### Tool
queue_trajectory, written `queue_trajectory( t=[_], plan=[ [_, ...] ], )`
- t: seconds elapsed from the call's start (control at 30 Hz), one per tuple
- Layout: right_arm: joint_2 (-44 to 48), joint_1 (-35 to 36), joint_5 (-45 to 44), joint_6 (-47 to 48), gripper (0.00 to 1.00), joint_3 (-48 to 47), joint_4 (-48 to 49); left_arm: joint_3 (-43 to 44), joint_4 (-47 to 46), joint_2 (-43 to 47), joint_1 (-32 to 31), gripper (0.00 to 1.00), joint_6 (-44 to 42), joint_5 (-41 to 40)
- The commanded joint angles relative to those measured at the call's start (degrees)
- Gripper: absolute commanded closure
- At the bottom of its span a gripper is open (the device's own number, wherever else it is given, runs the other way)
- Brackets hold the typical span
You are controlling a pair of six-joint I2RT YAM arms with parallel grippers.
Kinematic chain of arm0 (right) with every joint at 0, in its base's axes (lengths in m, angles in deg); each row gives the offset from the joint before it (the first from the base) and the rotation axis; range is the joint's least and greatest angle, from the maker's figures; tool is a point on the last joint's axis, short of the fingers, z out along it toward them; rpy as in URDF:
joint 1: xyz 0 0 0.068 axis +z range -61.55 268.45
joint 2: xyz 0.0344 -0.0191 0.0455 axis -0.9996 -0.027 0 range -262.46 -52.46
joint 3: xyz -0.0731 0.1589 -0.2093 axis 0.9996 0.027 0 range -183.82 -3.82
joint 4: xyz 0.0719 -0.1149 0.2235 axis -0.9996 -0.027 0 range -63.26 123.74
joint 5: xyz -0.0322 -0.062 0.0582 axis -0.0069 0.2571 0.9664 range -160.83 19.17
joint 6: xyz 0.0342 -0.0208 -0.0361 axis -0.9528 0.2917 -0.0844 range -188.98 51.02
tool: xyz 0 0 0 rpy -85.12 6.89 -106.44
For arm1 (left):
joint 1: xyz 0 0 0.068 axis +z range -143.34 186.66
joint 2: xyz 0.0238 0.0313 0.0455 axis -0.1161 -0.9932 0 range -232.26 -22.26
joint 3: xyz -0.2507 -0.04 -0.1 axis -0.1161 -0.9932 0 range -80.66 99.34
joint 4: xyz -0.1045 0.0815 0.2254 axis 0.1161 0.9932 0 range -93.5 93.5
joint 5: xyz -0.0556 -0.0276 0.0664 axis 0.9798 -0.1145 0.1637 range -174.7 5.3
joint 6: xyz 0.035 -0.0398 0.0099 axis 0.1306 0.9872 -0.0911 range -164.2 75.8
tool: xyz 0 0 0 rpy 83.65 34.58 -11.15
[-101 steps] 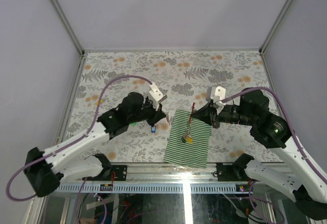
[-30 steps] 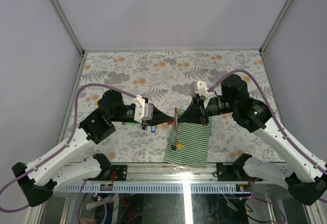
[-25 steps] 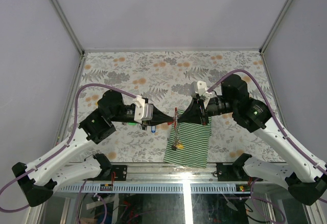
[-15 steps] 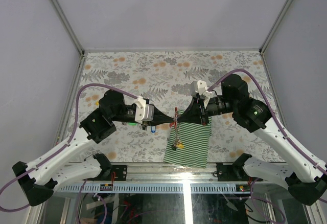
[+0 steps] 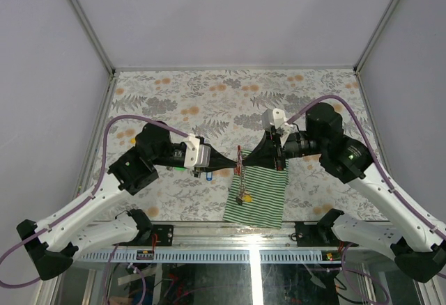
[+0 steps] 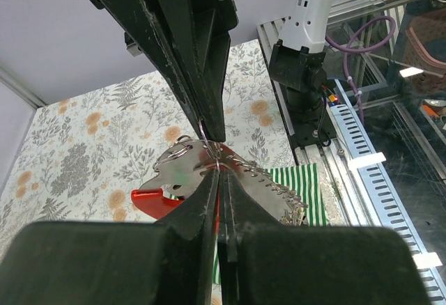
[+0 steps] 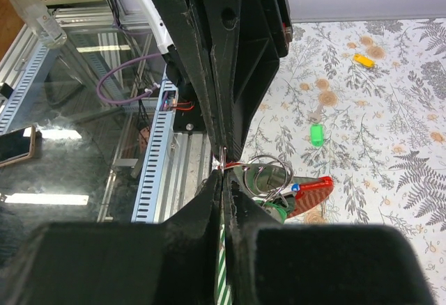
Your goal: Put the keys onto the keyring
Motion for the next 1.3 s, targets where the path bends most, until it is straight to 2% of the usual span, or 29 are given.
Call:
queue_trajectory(
  t=[0.0, 0.2, 0.43, 0.6, 0.77, 1.1, 1.27],
  plan=[
    [2.4, 0.4, -2.5, -2.8, 1.0, 0.3, 7.1, 0.9, -0.3, 1.0, -0.7, 1.0, -1.0, 0.7],
    [4.1, 0.4, -4.2, -8.0, 1.0, 3.0, 13.5, 1.1, -0.7, 1.0, -0.8, 1.0, -0.9, 0.2],
    [7.6, 0.4, -11.0, -17.1, 1.0, 10.4, 30.2, -0.6, -5.8, 1.4, -0.8, 1.0, 3.1, -3.2],
    [9.8, 0.4, -12.9, -19.3, 1.0, 13.6, 38.5, -1.2, -7.3, 2.3, -0.8, 1.0, 4.3, -4.8],
    [10.9, 0.4, -12.4, -18.1, 1.0, 13.9, 40.9, -2.6, -10.9, 3.9, -0.9, 0.79, 6.4, -6.0],
    [11.8, 0.4, -6.8, -9.6, 1.0, 12.5, 34.7, -8.5, -29.4, 7.6, -0.9, 0.75, 17.4, -7.5],
    [11.8, 0.4, -4.2, -8.8, 1.0, 11.1, 34.1, -10.4, -36.2, 7.6, -0.9, 0.74, 21.0, -7.4]
  ],
)
